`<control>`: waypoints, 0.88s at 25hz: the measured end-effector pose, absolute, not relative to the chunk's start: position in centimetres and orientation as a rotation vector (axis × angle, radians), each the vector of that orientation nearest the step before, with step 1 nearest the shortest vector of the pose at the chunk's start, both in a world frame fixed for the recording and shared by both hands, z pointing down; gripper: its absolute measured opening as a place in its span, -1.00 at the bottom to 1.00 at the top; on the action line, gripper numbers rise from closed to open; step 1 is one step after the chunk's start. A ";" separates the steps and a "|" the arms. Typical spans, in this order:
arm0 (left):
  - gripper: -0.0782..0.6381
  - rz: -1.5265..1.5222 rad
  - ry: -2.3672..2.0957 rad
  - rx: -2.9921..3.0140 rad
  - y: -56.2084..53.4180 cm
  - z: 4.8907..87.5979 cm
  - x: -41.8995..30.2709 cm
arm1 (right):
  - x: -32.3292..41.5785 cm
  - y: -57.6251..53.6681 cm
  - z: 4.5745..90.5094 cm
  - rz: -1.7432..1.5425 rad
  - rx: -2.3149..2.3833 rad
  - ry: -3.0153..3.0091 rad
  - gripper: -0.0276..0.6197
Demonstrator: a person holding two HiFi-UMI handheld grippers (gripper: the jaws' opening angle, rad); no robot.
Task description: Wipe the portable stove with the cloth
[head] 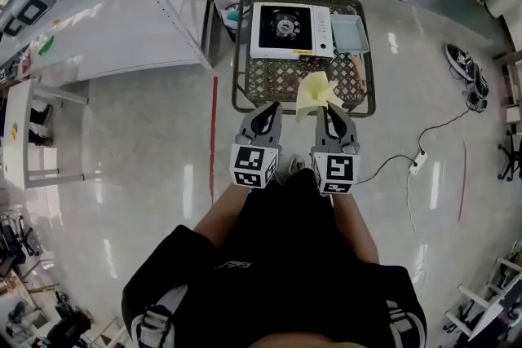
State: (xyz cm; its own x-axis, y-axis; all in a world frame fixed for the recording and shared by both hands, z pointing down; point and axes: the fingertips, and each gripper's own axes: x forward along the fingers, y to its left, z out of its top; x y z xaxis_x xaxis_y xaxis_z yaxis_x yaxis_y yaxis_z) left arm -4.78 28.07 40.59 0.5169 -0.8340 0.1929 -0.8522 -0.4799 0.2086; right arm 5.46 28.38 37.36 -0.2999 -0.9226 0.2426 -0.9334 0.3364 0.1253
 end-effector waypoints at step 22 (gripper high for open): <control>-0.73 0.260 -1.555 2.307 6.5 44.2 -3.8 | 6.1 4.9 41.3 0.161 1.414 -2.458 -0.87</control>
State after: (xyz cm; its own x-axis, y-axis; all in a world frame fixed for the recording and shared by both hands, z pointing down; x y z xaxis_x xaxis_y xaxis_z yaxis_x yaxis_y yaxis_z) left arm -3.79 6.49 44.22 0.3825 -0.8596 0.3388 -0.9231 -0.3395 0.1808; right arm 6.11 4.86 41.27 -0.4707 -0.8254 0.3117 -0.8589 0.5095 0.0520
